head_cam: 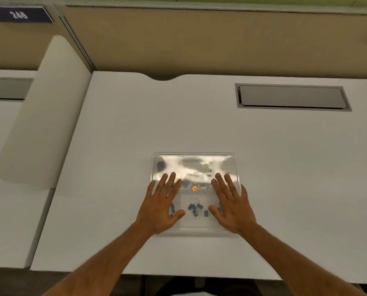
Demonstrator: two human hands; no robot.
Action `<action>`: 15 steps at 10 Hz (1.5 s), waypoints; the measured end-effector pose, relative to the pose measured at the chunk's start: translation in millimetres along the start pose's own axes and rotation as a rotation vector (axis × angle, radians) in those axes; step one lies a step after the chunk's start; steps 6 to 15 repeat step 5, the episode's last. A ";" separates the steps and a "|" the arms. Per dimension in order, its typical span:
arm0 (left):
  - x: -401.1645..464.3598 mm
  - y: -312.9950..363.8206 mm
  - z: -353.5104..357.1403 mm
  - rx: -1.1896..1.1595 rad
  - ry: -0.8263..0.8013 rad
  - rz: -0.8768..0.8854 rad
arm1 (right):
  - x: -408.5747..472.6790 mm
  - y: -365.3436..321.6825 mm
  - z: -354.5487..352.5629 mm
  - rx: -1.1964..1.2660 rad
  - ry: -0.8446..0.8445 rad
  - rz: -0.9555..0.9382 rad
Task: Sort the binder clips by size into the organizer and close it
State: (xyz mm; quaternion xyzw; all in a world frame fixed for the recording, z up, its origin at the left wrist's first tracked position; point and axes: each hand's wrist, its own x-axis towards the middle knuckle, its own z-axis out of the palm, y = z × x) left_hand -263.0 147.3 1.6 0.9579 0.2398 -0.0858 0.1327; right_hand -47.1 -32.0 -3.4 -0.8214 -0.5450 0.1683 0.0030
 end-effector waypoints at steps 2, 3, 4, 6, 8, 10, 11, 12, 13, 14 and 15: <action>-3.0 3.6 -6.2 0.037 -0.046 -0.011 | -0.8 0.9 -6.5 -0.045 -0.051 -0.012; -7.6 11.2 -13.1 0.018 -0.040 -0.020 | -4.9 -2.2 -16.9 0.031 -0.047 -0.020; -31.5 28.2 -8.2 -0.120 0.029 -0.062 | -37.2 1.4 -6.3 0.183 0.009 0.009; -45.2 41.3 -1.4 -0.179 0.053 -0.092 | -61.3 1.6 2.3 0.249 0.025 -0.005; -45.2 41.3 -1.4 -0.179 0.053 -0.092 | -61.3 1.6 2.3 0.249 0.025 -0.005; -45.2 41.3 -1.4 -0.179 0.053 -0.092 | -61.3 1.6 2.3 0.249 0.025 -0.005; -45.2 41.3 -1.4 -0.179 0.053 -0.092 | -61.3 1.6 2.3 0.249 0.025 -0.005; -45.2 41.3 -1.4 -0.179 0.053 -0.092 | -61.3 1.6 2.3 0.249 0.025 -0.005; -45.2 41.3 -1.4 -0.179 0.053 -0.092 | -61.3 1.6 2.3 0.249 0.025 -0.005; -45.2 41.3 -1.4 -0.179 0.053 -0.092 | -61.3 1.6 2.3 0.249 0.025 -0.005; -45.2 41.3 -1.4 -0.179 0.053 -0.092 | -61.3 1.6 2.3 0.249 0.025 -0.005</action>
